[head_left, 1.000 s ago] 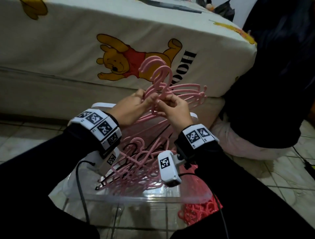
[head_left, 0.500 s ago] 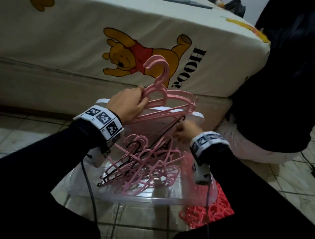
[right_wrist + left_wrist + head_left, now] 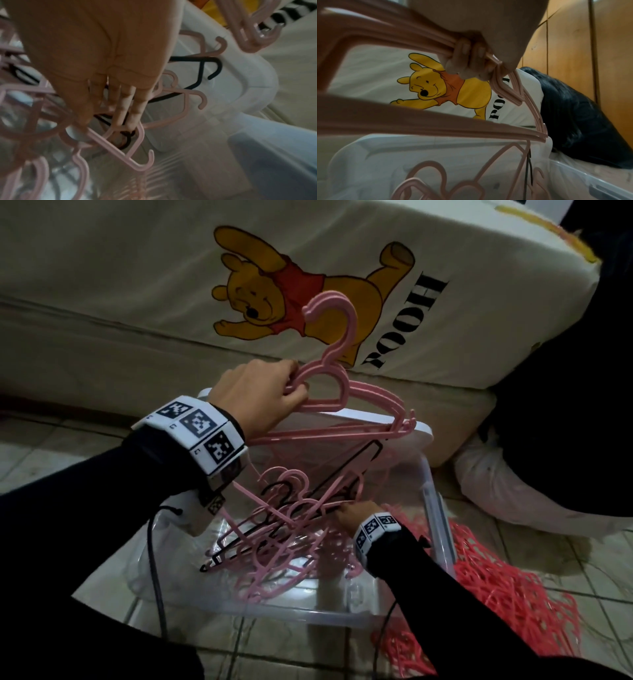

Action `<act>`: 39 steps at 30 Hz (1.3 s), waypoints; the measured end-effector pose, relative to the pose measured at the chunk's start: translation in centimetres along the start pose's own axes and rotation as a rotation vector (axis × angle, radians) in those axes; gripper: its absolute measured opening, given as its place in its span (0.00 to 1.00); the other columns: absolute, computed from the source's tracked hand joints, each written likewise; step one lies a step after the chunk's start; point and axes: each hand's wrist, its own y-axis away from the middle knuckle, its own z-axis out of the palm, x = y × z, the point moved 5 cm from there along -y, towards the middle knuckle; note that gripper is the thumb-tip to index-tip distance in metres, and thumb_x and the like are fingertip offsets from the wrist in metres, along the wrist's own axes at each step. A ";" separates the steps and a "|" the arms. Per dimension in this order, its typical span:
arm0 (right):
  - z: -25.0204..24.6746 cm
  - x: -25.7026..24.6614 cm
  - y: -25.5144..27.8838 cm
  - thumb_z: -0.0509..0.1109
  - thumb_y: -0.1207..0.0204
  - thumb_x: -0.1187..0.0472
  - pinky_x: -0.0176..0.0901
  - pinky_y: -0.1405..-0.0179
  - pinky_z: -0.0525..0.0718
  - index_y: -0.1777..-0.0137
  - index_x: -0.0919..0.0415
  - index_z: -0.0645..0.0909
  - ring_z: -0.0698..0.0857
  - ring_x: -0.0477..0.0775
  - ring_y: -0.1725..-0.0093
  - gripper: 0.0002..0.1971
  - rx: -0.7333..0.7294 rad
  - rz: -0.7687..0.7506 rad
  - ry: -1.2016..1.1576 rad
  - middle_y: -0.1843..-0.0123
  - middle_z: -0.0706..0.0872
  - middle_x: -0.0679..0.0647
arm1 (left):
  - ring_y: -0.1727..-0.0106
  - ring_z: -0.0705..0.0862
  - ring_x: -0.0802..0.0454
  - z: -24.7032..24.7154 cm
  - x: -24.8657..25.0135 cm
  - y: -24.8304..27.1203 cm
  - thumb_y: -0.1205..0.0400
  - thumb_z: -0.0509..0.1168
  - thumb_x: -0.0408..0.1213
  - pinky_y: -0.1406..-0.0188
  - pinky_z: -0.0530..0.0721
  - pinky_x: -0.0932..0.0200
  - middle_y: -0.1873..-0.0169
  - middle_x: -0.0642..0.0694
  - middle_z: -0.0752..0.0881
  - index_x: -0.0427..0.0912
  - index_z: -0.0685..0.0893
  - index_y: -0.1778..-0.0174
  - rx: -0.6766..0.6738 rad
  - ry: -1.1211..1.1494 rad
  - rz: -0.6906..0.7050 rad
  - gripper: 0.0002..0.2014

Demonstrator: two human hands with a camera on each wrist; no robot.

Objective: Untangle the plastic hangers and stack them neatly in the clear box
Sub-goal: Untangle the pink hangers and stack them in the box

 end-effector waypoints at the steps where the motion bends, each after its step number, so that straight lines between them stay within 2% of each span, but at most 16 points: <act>1: 0.1 -0.1 -0.1 0.55 0.16 0.60 0.65 0.41 0.80 0.26 0.52 0.73 0.81 0.63 0.34 0.19 -0.025 0.007 0.025 0.30 0.79 0.56 | 0.65 0.75 0.42 -0.1 -0.2 -0.1 0.18 0.57 0.54 0.67 0.68 0.54 0.66 0.48 0.77 0.50 0.78 0.50 0.009 0.011 -0.004 0.13; 4: 0.0 -0.3 -0.3 0.52 0.15 0.59 0.62 0.40 0.78 0.25 0.53 0.71 0.76 0.62 0.31 0.20 -0.040 0.009 0.069 0.27 0.76 0.55 | 0.65 0.73 0.44 -0.4 -0.6 -0.3 0.18 0.57 0.54 0.67 0.67 0.54 0.66 0.49 0.77 0.50 0.80 0.48 0.019 0.023 -0.009 0.13; 9: 0.1 -1.2 -0.1 0.56 0.17 0.59 0.50 0.48 0.74 0.29 0.57 0.76 0.77 0.59 0.31 0.18 -0.036 -0.052 0.186 0.30 0.78 0.55 | 0.63 0.77 0.43 -0.4 -1.2 -0.3 0.18 0.57 0.55 0.67 0.69 0.54 0.65 0.48 0.80 0.53 0.79 0.53 0.000 0.020 0.002 0.12; 11: -0.5 -1.4 0.1 0.56 0.17 0.62 0.50 0.49 0.77 0.33 0.59 0.80 0.78 0.60 0.34 0.16 -0.017 -0.088 0.227 0.33 0.81 0.56 | 0.63 0.77 0.42 -0.4 -1.4 -0.3 0.18 0.56 0.55 0.66 0.70 0.54 0.65 0.49 0.79 0.52 0.79 0.52 0.000 0.009 -0.003 0.12; 13: -1.6 -1.4 0.7 0.58 0.18 0.65 0.53 0.44 0.79 0.36 0.60 0.82 0.79 0.61 0.35 0.15 0.016 -0.116 0.264 0.36 0.84 0.56 | 0.62 0.79 0.42 -0.6 -1.5 -0.3 0.18 0.56 0.55 0.66 0.70 0.54 0.64 0.48 0.81 0.51 0.79 0.51 0.001 -0.007 -0.005 0.14; 16: -3.9 -1.0 1.9 0.57 0.17 0.63 0.58 0.42 0.79 0.35 0.61 0.81 0.80 0.62 0.36 0.16 0.069 -0.135 0.228 0.37 0.84 0.59 | 0.61 0.81 0.40 -0.9 -1.3 -0.3 0.17 0.54 0.55 0.66 0.72 0.53 0.63 0.45 0.83 0.49 0.79 0.51 0.005 -0.037 0.000 0.15; 20: -7.0 -0.8 3.9 0.59 0.18 0.61 0.57 0.47 0.80 0.34 0.62 0.80 0.80 0.63 0.36 0.16 0.141 -0.158 0.135 0.36 0.81 0.62 | 0.67 0.76 0.42 -1.8 -0.8 -0.1 0.16 0.52 0.52 0.73 0.63 0.56 0.69 0.45 0.79 0.46 0.76 0.52 0.060 -0.119 0.002 0.15; 22: -8.5 -0.7 4.8 0.61 0.20 0.64 0.55 0.51 0.80 0.37 0.64 0.81 0.80 0.63 0.37 0.15 0.181 -0.166 0.120 0.38 0.81 0.62 | 0.66 0.75 0.41 -2.2 -0.7 0.0 0.15 0.51 0.51 0.69 0.65 0.53 0.69 0.43 0.78 0.44 0.77 0.52 0.082 -0.158 0.025 0.16; 25: -11.2 -0.5 6.5 0.62 0.21 0.63 0.51 0.49 0.83 0.39 0.64 0.82 0.81 0.61 0.39 0.14 0.274 -0.189 0.069 0.40 0.81 0.60 | 0.62 0.76 0.42 -3.1 -0.7 0.1 0.16 0.51 0.49 0.55 0.69 0.48 0.69 0.44 0.75 0.42 0.79 0.51 0.117 -0.213 0.069 0.16; 27: -13.3 0.1 8.1 0.64 0.20 0.60 0.49 0.50 0.81 0.42 0.66 0.83 0.82 0.61 0.44 0.13 0.358 -0.174 -0.029 0.42 0.78 0.60 | 0.63 0.75 0.43 -3.5 -1.1 0.3 0.16 0.51 0.49 0.54 0.70 0.48 0.69 0.44 0.77 0.43 0.79 0.50 0.117 -0.201 0.048 0.16; 30: -15.9 1.3 10.5 0.67 0.22 0.60 0.45 0.48 0.75 0.45 0.65 0.85 0.81 0.60 0.45 0.11 0.446 -0.162 -0.171 0.44 0.79 0.60 | 0.59 0.81 0.39 -3.6 -2.1 0.7 0.16 0.53 0.52 0.65 0.72 0.52 0.61 0.40 0.84 0.46 0.78 0.45 0.054 -0.101 -0.026 0.16; 32: -17.4 2.3 11.9 0.69 0.23 0.61 0.34 0.55 0.68 0.46 0.63 0.85 0.80 0.56 0.47 0.10 0.527 -0.120 -0.253 0.44 0.81 0.60 | 0.56 0.83 0.39 -3.4 -2.5 1.0 0.16 0.53 0.55 0.65 0.72 0.53 0.57 0.42 0.86 0.49 0.78 0.43 0.000 -0.040 -0.054 0.16; 34: -18.6 3.1 13.0 0.70 0.25 0.65 0.31 0.61 0.63 0.48 0.64 0.84 0.77 0.51 0.54 0.07 0.611 -0.101 -0.352 0.48 0.83 0.58 | 0.56 0.82 0.41 -3.2 -2.6 1.2 0.17 0.53 0.58 0.63 0.73 0.53 0.55 0.43 0.86 0.50 0.77 0.46 -0.076 0.032 -0.065 0.17; 36: -19.5 3.6 13.7 0.72 0.25 0.65 0.34 0.60 0.67 0.51 0.64 0.83 0.75 0.48 0.59 0.05 0.676 -0.108 -0.410 0.53 0.82 0.56 | 0.54 0.82 0.43 -2.8 -2.4 1.5 0.19 0.49 0.62 0.57 0.77 0.51 0.52 0.44 0.86 0.49 0.76 0.47 -0.164 0.142 -0.076 0.21; 38: -20.2 4.0 14.0 0.73 0.26 0.65 0.37 0.59 0.73 0.53 0.62 0.82 0.76 0.48 0.60 0.04 0.720 -0.102 -0.427 0.56 0.81 0.53 | 0.48 0.82 0.43 -2.3 -2.0 1.8 0.23 0.44 0.65 0.47 0.79 0.46 0.47 0.45 0.86 0.50 0.77 0.43 -0.234 0.242 -0.082 0.28; 39: -20.4 4.1 14.1 0.73 0.26 0.65 0.39 0.58 0.75 0.53 0.62 0.82 0.77 0.49 0.60 0.04 0.741 -0.102 -0.434 0.56 0.81 0.52 | 0.47 0.82 0.44 -2.1 -1.7 2.0 0.24 0.43 0.65 0.46 0.79 0.46 0.46 0.45 0.86 0.52 0.76 0.43 -0.255 0.272 -0.070 0.27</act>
